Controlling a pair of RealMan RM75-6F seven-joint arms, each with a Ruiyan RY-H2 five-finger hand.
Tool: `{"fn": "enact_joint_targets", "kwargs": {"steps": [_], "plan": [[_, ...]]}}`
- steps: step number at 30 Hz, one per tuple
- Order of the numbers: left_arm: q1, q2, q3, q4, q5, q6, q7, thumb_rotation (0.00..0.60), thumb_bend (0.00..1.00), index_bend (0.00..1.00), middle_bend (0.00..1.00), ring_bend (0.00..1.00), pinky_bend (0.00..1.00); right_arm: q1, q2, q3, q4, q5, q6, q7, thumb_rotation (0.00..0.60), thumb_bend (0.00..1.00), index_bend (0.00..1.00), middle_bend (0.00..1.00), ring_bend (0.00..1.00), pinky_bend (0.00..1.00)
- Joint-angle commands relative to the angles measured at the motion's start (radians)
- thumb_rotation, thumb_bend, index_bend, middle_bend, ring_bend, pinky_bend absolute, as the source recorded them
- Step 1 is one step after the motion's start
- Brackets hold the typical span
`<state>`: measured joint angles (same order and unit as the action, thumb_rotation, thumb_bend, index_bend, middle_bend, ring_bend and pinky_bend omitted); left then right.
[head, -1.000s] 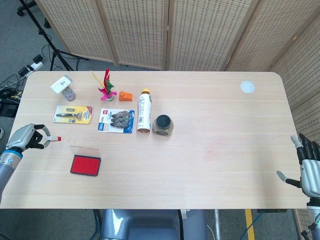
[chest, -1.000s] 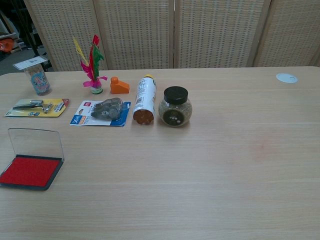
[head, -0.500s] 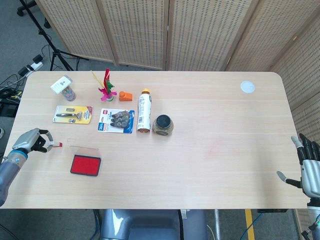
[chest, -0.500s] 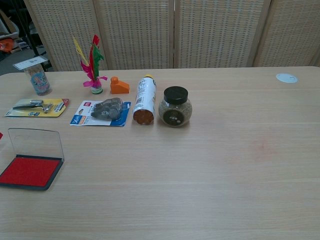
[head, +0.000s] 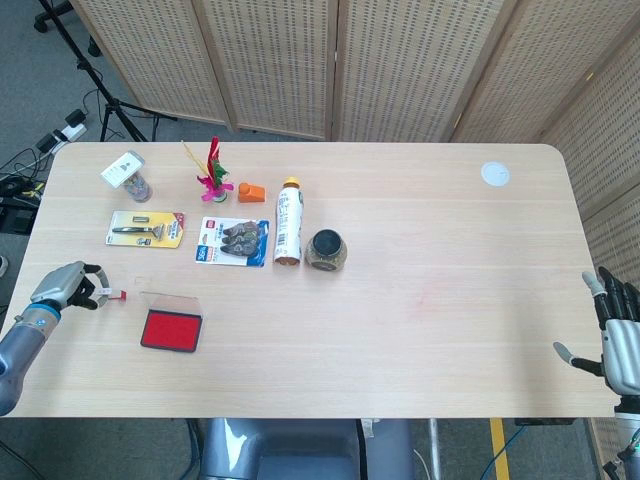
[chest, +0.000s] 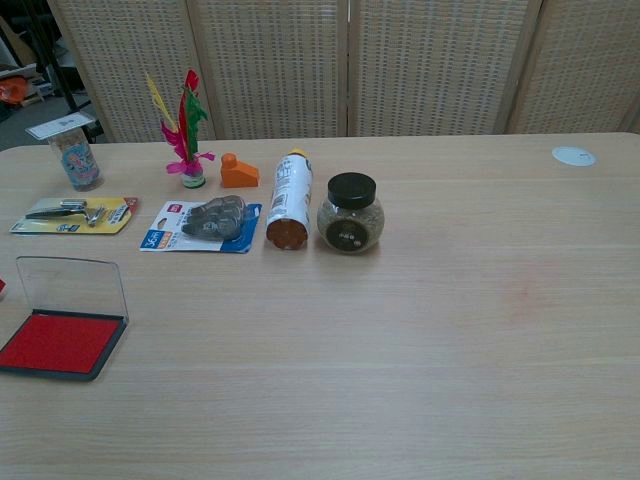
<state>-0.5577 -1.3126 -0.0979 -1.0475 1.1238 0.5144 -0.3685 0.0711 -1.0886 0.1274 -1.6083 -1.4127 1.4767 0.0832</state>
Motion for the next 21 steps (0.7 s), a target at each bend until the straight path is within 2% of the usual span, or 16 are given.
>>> {"fn": "enact_joint_targets", "kwargs": {"steps": [1, 14, 21], "plan": [[0.0, -0.003, 0.0, 0.001, -0.005, 0.0, 0.008, 0.6, 0.37, 0.64, 1.0, 0.98, 0.96, 0.0, 0.001, 0.0, 0.0, 0.0, 0.0, 0.003, 0.6, 0.0, 0.0, 0.0, 0.0, 0.0], [0.004, -0.015, 0.001, -0.001, -0.029, -0.001, 0.057, 0.6, 0.37, 0.6, 1.0, 0.98, 0.96, -0.003, 0.009, 0.002, -0.002, -0.003, 0.004, 0.022, 0.6, 0.0, 0.0, 0.0, 0.0, 0.0], [0.005, -0.015, -0.002, -0.003, -0.042, -0.002, 0.074, 0.6, 0.37, 0.55, 1.0, 0.98, 0.96, -0.003, 0.009, 0.002, -0.001, -0.003, 0.004, 0.026, 0.6, 0.0, 0.0, 0.0, 0.0, 0.0]]}}
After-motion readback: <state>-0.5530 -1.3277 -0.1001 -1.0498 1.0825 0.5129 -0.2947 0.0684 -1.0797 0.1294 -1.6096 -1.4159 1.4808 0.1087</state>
